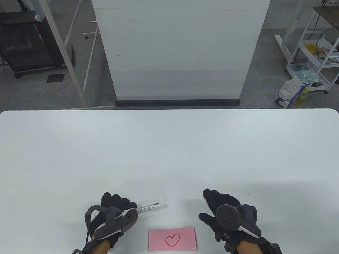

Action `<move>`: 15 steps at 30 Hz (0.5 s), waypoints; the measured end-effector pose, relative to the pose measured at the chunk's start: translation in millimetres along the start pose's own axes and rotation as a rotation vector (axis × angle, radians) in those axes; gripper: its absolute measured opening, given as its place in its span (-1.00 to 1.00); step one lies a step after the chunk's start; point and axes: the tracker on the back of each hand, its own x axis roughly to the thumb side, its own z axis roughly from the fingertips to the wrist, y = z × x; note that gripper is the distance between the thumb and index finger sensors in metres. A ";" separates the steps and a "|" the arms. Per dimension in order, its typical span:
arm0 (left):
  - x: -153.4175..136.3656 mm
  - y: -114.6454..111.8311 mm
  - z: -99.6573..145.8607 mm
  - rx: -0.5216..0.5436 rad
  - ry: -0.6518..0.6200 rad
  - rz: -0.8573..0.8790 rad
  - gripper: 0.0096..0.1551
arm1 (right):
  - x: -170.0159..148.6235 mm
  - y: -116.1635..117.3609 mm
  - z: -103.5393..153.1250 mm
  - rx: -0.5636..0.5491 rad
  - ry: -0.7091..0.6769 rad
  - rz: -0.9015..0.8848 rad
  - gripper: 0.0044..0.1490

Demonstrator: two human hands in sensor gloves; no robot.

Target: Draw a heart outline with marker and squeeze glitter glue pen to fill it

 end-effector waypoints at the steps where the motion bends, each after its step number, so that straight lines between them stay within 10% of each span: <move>1: -1.9 -1.5 -0.3 -0.008 0.010 -0.003 -0.52 | -1.5 1.5 -0.9 0.007 0.009 0.008 0.04; 15: 0.3 -12.8 -4.1 -0.084 0.052 -0.021 -0.52 | -20.2 17.3 -6.8 0.129 0.188 0.155 0.02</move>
